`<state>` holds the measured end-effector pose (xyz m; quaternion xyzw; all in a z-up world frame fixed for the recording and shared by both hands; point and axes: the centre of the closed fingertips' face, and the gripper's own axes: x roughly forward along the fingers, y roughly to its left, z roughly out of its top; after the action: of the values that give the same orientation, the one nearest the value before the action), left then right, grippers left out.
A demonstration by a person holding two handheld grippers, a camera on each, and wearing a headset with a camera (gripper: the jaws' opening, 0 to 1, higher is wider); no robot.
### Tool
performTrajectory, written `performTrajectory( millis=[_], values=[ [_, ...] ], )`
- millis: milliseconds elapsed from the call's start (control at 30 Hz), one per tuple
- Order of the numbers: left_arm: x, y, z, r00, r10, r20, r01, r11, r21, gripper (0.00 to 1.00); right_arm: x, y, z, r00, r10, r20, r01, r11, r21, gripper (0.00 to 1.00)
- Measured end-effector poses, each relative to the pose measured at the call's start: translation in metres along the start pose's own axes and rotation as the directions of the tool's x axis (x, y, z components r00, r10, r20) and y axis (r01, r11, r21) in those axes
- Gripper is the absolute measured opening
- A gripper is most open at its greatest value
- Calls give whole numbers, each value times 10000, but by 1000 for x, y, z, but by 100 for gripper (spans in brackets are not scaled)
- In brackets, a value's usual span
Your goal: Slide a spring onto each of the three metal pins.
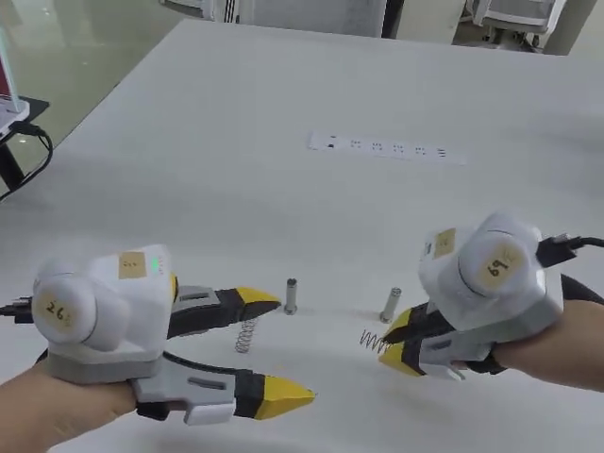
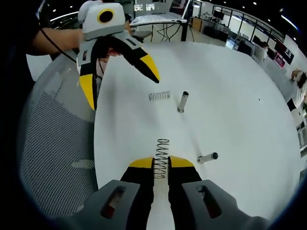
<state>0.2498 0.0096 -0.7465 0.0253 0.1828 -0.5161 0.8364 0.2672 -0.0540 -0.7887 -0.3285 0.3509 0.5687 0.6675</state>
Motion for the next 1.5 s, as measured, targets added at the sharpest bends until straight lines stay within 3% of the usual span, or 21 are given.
performTrajectory(
  millis=[300, 500, 633, 1100, 1500],
  values=[
    [16, -5, 4, 9991, -432, -10, 432, 9989, 197, 45, -7, 8, 14, 9997, 197, 143, -178, 9928, -1183, 7],
    [21, -7, 8, 9979, -650, 75, 647, 9974, 324, 40, -10, 14, 19, 9992, 344, 203, -288, 9727, -2304, 7],
    [26, -10, 9, 9955, -942, 127, 936, 9946, 440, 35, -11, 18, 22, 9984, 465, 318, -364, 9631, -2668, 7],
    [35, -15, 14, 9920, -1225, 303, 1203, 9905, 665, 18, -18, 24, 32, 9947, 677, 779, -363, 9360, -3501, 7],
    [37, -21, 18, 9883, -1458, 438, 1423, 9869, 759, 10, -21, 27, 33, 9918, 798, 999, -373, 9281, -3704, 7]
  ],
)
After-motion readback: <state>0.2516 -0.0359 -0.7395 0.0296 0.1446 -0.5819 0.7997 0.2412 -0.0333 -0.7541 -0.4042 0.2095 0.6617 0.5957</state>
